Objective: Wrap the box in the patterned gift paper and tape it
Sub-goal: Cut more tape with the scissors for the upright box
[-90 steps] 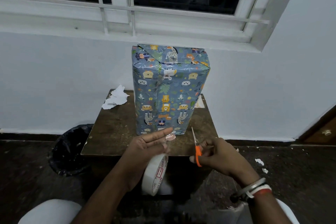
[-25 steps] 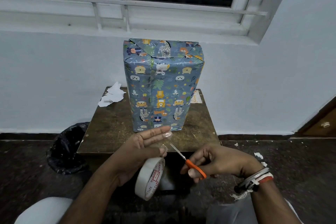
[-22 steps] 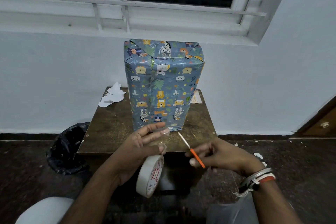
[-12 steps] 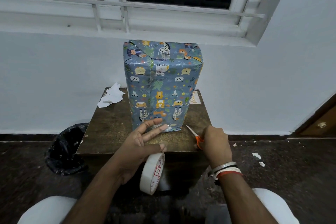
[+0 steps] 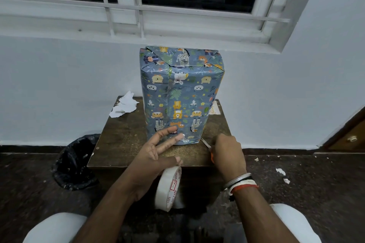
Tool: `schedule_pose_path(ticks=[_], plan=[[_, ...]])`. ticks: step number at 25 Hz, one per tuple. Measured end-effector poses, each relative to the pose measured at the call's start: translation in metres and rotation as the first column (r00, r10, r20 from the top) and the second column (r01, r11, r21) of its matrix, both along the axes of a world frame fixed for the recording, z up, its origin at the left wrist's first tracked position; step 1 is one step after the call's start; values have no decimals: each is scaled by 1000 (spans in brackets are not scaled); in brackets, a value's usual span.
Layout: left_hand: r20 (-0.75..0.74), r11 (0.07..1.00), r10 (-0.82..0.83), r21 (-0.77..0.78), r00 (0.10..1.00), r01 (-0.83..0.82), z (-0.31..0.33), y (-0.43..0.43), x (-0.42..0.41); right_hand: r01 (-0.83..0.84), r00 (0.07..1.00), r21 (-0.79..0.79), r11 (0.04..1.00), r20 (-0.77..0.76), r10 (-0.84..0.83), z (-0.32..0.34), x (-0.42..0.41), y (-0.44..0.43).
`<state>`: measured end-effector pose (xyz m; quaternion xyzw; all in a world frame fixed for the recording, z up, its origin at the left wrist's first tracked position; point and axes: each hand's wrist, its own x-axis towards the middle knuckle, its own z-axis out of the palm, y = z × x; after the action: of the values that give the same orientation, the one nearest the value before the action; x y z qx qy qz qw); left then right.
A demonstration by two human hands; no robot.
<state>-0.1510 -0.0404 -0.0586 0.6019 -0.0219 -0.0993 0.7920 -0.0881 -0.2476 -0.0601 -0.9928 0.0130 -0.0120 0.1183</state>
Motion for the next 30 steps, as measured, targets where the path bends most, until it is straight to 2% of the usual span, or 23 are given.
schedule_pose_path(ticks=[1, 2, 3, 4, 5, 7, 10, 18, 20, 24, 25, 27, 30], plan=[[11, 1000, -6, 9, 1000, 6, 1, -1, -1, -6, 1000, 198, 980, 22, 1, 0, -1, 2], [22, 1000, -10, 21, 1000, 10, 2, -2, -2, -1, 1000, 500, 866, -10, 7, 2, -4, 7], [30, 999, -14, 30, 999, 13, 3, -3, -3, 32, 995, 778, 628, -83, 52, 7, -8, 14], [35, 999, -18, 31, 999, 17, 4, -4, -4, 96, 985, 919, 383, -142, 94, 12, -13, 20], [41, 999, -22, 30, 999, 21, 6, -6, -6, 146, 975, 965, 219, -177, 131, 17, -18, 24], [65, 999, -27, 41, 998, 25, 10, -8, -9, 192, 965, 976, 99, -206, 159, 27, -27, 27], [101, 997, -19, 75, 995, 11, 16, -12, -14, 213, 967, 975, 57, -219, 131, 39, -34, 26], [198, 984, 0, 173, 980, -35, 49, -14, -34, 177, 977, 980, 93, -187, 107, 72, -48, 28], [238, 975, -1, 215, 971, -52, 63, -13, -36, 100, 990, 984, 147, -113, 84, 85, -51, 29], [334, 960, 24, 257, 942, -115, 99, -13, -34, -157, 987, 921, 358, 155, 33, 130, -55, 29], [347, 959, 54, 245, 936, -146, 106, -11, -33, -206, 977, 908, 366, 215, 16, 144, -54, 27], [367, 962, 103, 201, 924, -187, 122, -6, -29, -263, 960, 909, 323, 281, -9, 174, -50, 17], [424, 956, 88, 218, 902, -195, 150, -1, -16, -281, 957, 917, 284, 292, 5, 210, -30, -1]])
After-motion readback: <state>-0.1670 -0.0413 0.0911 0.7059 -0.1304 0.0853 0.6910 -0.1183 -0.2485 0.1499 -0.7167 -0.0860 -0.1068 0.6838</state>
